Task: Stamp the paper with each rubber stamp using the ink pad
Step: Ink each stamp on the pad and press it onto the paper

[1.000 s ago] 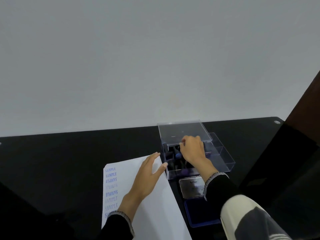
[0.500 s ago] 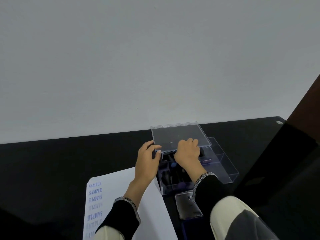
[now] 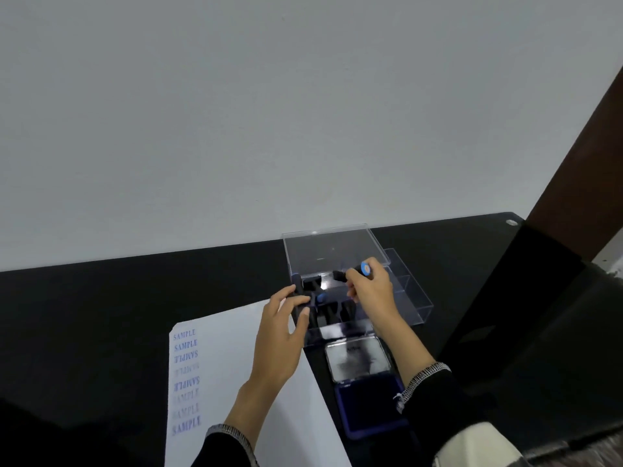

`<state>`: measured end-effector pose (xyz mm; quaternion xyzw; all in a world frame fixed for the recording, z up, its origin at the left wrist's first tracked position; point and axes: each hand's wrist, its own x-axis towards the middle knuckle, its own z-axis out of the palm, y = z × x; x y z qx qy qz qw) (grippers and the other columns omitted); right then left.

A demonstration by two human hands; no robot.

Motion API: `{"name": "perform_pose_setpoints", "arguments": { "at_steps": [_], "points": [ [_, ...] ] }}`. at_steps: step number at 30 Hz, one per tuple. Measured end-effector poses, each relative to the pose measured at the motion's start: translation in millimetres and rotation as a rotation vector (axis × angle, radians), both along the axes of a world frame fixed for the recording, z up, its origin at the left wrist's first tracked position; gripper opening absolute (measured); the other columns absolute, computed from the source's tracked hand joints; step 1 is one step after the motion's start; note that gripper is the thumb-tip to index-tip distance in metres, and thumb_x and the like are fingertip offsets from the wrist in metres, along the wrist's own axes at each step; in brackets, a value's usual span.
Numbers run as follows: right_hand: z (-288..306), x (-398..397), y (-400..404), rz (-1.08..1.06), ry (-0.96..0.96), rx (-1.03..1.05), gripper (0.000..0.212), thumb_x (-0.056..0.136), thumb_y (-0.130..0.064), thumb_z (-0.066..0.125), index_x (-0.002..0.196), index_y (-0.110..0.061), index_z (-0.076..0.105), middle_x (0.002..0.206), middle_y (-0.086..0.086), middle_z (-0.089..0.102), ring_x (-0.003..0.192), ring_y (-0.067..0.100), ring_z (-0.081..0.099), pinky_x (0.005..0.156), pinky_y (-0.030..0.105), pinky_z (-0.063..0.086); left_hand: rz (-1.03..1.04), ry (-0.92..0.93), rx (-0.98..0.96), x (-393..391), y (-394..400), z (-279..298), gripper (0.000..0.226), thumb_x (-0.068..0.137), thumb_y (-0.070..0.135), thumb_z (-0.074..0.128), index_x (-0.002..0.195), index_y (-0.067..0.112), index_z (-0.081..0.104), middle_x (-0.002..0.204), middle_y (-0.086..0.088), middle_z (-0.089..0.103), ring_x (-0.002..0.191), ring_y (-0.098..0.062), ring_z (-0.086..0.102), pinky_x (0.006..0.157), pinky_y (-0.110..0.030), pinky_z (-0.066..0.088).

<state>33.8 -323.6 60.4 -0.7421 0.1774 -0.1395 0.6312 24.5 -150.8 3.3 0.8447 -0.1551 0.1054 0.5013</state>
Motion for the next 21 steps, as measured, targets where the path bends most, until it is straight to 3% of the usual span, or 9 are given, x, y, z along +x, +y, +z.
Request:
{"name": "perform_pose_setpoints", "arguments": {
  "at_steps": [4, 7, 10, 13, 15, 21],
  "points": [
    [-3, -46, 4, -0.008, -0.019, -0.036, 0.021, 0.087, -0.01, 0.057, 0.074, -0.004, 0.041, 0.067, 0.011, 0.05, 0.056, 0.015, 0.047, 0.055, 0.028, 0.041, -0.028, -0.13, 0.267, -42, 2, -2, 0.032, 0.096, 0.04, 0.053, 0.127, 0.031, 0.058, 0.146, 0.016, 0.039, 0.135, -0.003, 0.03, 0.113, -0.029, 0.029],
    [-13, -83, 3, -0.048, -0.011, -0.149, 0.025, 0.088, -0.014, 0.059, 0.077, 0.001, 0.042, 0.066, 0.008, 0.044, 0.058, 0.014, 0.041, 0.056, 0.023, 0.038, -0.122, -0.087, 0.46, -68, 5, -3, 0.058, 0.092, 0.061, 0.043, 0.144, 0.036, 0.037, 0.16, 0.015, 0.011, 0.147, -0.009, 0.007, 0.12, -0.032, 0.01],
    [-23, -117, 0, -0.115, -0.009, -0.179, 0.02, 0.091, -0.015, 0.059, 0.082, 0.0, 0.048, 0.066, 0.004, 0.044, 0.057, 0.012, 0.039, 0.047, 0.014, 0.033, -0.291, 0.039, 0.547, -87, 12, -8, 0.093, 0.079, 0.081, 0.041, 0.153, 0.035, 0.01, 0.158, 0.018, -0.017, 0.146, -0.003, -0.016, 0.12, -0.031, -0.006],
    [-35, -139, -2, -0.153, 0.04, -0.172, 0.022, 0.092, -0.017, 0.058, 0.088, 0.004, 0.049, 0.07, 0.006, 0.044, 0.06, 0.014, 0.039, 0.046, 0.013, 0.032, -0.345, 0.098, 0.691, -98, 16, -14, 0.121, 0.065, 0.092, 0.043, 0.153, 0.029, -0.01, 0.154, 0.014, -0.034, 0.141, -0.005, -0.031, 0.117, -0.032, -0.015],
    [-38, -146, -1, -0.158, 0.059, -0.163, 0.022, 0.093, -0.017, 0.057, 0.09, 0.003, 0.05, 0.071, 0.005, 0.045, 0.06, 0.013, 0.04, 0.046, 0.013, 0.033, -0.349, 0.141, 0.771, -100, 16, -18, 0.126, 0.063, 0.093, 0.043, 0.154, 0.024, -0.011, 0.155, 0.011, -0.032, 0.141, -0.008, -0.031, 0.117, -0.034, -0.015],
    [-34, -148, 0, -0.114, 0.101, -0.132, 0.021, 0.095, -0.022, 0.054, 0.093, -0.001, 0.051, 0.078, 0.006, 0.05, 0.065, 0.013, 0.044, 0.057, 0.025, 0.037, -0.318, 0.162, 0.777, -98, 7, -17, 0.11, 0.073, 0.087, 0.038, 0.155, 0.025, 0.002, 0.161, 0.008, -0.013, 0.146, -0.013, -0.02, 0.118, -0.038, -0.013]
  ]
}}
